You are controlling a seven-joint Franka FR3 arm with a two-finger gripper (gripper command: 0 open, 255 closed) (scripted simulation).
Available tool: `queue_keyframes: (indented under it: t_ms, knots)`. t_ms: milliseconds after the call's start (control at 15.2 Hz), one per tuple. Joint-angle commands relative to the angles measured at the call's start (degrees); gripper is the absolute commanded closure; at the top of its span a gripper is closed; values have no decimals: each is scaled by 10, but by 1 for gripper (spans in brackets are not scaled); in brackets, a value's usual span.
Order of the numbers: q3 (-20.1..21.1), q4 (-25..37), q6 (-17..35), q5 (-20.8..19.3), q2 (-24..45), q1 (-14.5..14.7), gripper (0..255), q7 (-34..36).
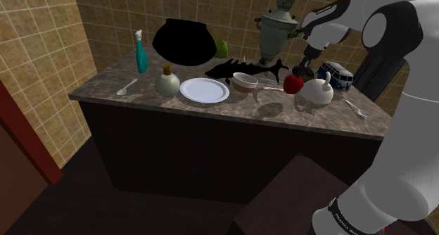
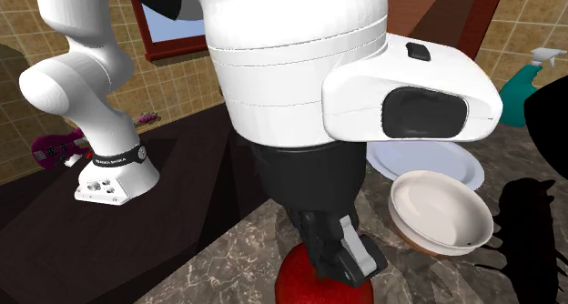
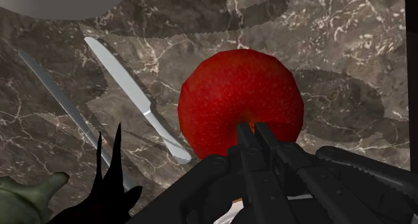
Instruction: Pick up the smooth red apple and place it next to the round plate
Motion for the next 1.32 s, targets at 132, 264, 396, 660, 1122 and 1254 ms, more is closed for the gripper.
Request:
queue_keyframes:
  t_ms: [132,264,396,660,1122,1254]
  knots:
    - [-4,20,-26,-9,-8,0,255,8]
    - [-6,32,-40,-13,-12,1,255,12]
    - [-7,44,-53,-17,-14,0,255,15]
    - [-9,70,-82,-22,-18,-1,255,22]
    - [-12,124,-135,-26,-19,-7,255,31]
    - [-13,141,-150,-26,-17,-10,255,33]
